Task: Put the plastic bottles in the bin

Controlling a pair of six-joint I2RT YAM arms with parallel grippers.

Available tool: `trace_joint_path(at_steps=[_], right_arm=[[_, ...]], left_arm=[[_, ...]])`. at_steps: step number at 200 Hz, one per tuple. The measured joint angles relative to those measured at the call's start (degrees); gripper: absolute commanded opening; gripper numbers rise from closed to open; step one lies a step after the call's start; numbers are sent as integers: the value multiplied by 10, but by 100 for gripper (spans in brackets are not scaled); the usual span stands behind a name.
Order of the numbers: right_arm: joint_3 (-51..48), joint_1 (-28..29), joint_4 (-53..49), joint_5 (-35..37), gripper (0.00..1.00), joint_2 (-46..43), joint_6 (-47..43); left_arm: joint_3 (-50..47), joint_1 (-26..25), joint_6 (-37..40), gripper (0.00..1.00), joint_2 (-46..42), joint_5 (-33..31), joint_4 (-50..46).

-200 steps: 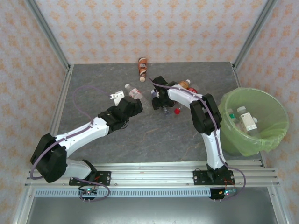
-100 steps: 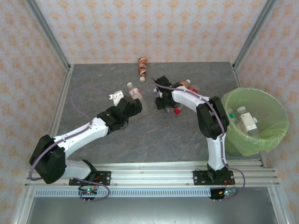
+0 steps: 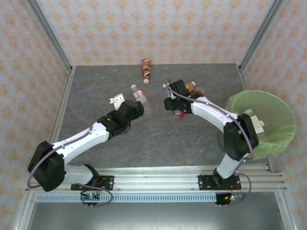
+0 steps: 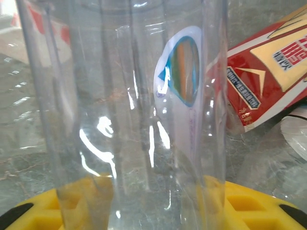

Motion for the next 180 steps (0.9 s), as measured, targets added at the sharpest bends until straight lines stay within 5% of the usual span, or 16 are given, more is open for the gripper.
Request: trace_joint_path(at_steps=[180], right_arm=[[-80, 0, 118, -26, 35, -227, 5]], left_arm=[[0, 4, -12, 100, 29, 57, 21]])
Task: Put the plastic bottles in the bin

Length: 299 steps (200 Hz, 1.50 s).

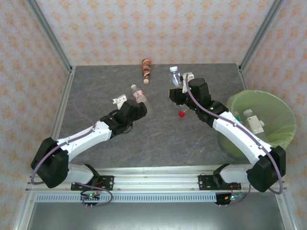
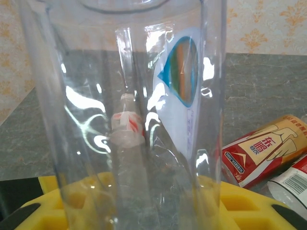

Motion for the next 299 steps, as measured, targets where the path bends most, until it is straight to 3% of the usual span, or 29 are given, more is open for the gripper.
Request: trace_joint_path(at_steps=[38, 114, 183, 238, 299], right_arm=[[-25, 0, 1, 27, 34, -16, 10], [-35, 0, 15, 165, 32, -230, -18], [-35, -9, -8, 347, 29, -300, -116], [-76, -96, 13, 476, 31, -378, -138], [-117, -242, -53, 478, 37, -371, -53]], left_arm=[[3, 0, 0, 100, 7, 2, 1], [4, 4, 1, 100, 29, 38, 34], [7, 4, 5, 100, 42, 54, 46], [16, 4, 11, 100, 52, 64, 49], [17, 4, 16, 100, 54, 66, 49]])
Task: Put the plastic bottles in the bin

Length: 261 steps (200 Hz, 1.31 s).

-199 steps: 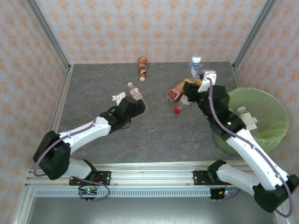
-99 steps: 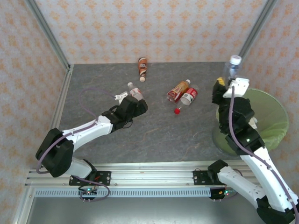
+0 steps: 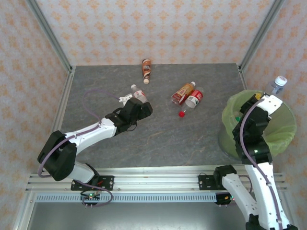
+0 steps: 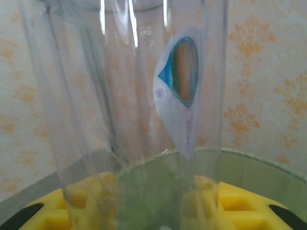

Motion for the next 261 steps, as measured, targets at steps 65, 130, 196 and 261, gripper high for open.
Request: trace_joint_path(at_steps=[65, 130, 196, 261], right_arm=[[-8, -69, -55, -46, 93, 73, 100], [23, -69, -110, -32, 99, 79, 135], [47, -69, -123, -77, 99, 71, 134], [84, -32, -126, -294, 99, 81, 108]], left_arm=[[0, 0, 0, 100, -2, -3, -6], [20, 0, 0, 100, 5, -4, -19], [48, 7, -2, 100, 50, -1, -21], [57, 25, -1, 100, 78, 45, -19]])
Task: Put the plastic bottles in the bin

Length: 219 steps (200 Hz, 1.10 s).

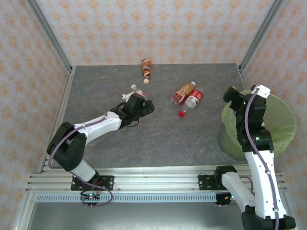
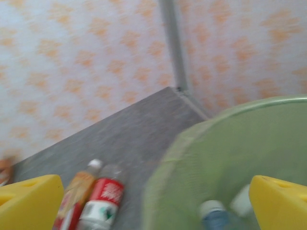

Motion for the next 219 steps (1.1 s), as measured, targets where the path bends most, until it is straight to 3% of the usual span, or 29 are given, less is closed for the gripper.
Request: trace_joint_path(at_steps=[27, 56, 84, 157, 219], right_arm=[[13, 73, 16, -77, 99, 37, -17], [14, 175, 54, -87, 99, 95, -43], [10, 223, 97, -82, 99, 137, -52], [-10, 237, 154, -66, 99, 159, -50], [-36, 237, 147, -35, 99, 103, -52]], left_arm=[[39, 0, 1, 100, 24, 8, -30], [103, -3, 1, 100, 59, -1, -84], [137, -12, 0, 100, 88, -20, -133], [219, -16, -1, 98, 198, -22, -182], [245, -16, 1, 92, 254, -38, -193]])
